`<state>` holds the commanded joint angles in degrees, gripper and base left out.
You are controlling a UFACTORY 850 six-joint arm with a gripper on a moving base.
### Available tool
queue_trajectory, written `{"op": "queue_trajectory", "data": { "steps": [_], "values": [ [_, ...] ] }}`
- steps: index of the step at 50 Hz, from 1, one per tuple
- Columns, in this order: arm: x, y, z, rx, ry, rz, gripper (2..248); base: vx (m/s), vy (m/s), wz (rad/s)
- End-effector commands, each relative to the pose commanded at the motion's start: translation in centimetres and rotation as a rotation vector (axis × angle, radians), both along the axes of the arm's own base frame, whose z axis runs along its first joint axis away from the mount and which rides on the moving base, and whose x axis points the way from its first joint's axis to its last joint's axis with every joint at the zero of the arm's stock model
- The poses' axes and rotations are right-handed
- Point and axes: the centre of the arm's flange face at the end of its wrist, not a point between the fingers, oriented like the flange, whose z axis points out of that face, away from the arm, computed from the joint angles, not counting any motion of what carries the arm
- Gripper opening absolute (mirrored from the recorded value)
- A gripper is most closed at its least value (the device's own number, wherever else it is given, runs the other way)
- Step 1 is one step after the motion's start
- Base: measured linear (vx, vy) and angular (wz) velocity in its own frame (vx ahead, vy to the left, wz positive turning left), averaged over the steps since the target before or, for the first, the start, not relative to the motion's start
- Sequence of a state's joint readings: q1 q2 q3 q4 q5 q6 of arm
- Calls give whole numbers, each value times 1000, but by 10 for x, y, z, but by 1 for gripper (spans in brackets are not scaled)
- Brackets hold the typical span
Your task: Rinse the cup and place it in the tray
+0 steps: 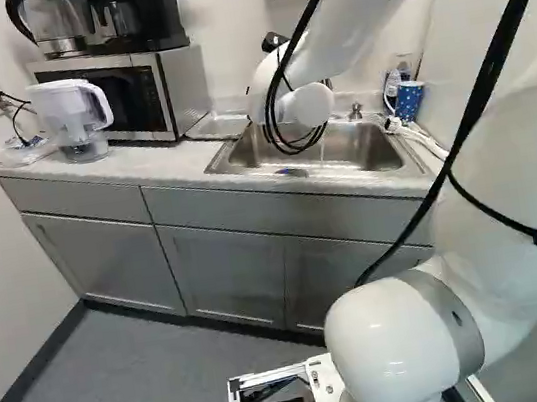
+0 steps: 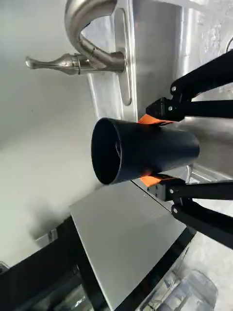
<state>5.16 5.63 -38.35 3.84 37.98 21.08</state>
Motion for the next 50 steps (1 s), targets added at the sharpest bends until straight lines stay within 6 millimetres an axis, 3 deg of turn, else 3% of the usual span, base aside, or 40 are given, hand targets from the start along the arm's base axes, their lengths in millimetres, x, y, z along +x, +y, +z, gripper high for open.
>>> {"op": "queue_trajectory", "data": {
  "steps": [50],
  "values": [
    [0,0,0,520,25,-74,120,0,0,0]
  ]
}}
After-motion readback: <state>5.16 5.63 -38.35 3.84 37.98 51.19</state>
